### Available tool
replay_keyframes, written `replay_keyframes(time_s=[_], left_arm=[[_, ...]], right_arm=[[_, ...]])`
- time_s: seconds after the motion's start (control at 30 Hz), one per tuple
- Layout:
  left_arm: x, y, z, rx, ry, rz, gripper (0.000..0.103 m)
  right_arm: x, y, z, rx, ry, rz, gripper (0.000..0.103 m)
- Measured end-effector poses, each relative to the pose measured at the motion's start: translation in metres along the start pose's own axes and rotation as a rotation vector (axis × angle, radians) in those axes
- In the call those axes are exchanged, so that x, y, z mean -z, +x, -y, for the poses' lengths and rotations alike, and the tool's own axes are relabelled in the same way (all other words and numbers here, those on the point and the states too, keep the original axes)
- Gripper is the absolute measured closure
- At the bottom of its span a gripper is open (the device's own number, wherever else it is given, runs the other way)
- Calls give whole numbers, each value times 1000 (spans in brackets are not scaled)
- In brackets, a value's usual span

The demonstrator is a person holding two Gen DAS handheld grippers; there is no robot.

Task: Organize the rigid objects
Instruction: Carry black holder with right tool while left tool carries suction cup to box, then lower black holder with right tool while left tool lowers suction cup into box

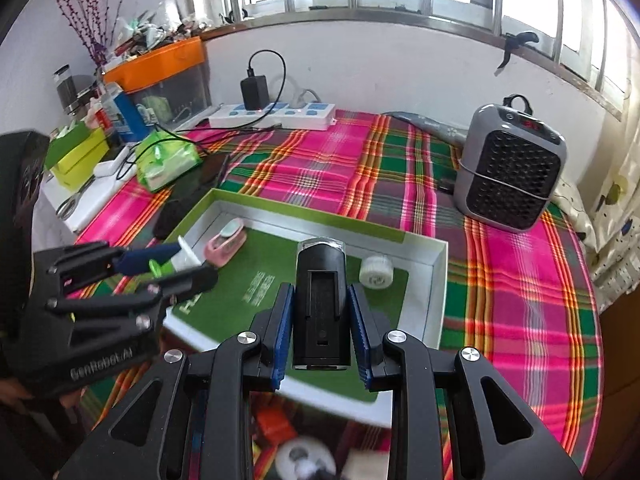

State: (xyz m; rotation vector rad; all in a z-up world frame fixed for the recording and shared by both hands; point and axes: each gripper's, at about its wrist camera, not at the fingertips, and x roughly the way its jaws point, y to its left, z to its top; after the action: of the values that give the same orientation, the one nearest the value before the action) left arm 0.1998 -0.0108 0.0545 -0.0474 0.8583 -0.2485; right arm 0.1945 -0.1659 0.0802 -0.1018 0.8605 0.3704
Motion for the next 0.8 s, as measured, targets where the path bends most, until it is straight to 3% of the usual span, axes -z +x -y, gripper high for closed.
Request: replay_keyframes(time_s=[0.4, 0.8], left_arm=[[-6, 35, -6, -20, 0, -48, 65], [-7, 49, -4, -38, 16, -67, 65]], right_arm=[[-17, 51, 13, -11, 25, -83, 75], [-22, 76, 15, -3, 20, -122, 74]])
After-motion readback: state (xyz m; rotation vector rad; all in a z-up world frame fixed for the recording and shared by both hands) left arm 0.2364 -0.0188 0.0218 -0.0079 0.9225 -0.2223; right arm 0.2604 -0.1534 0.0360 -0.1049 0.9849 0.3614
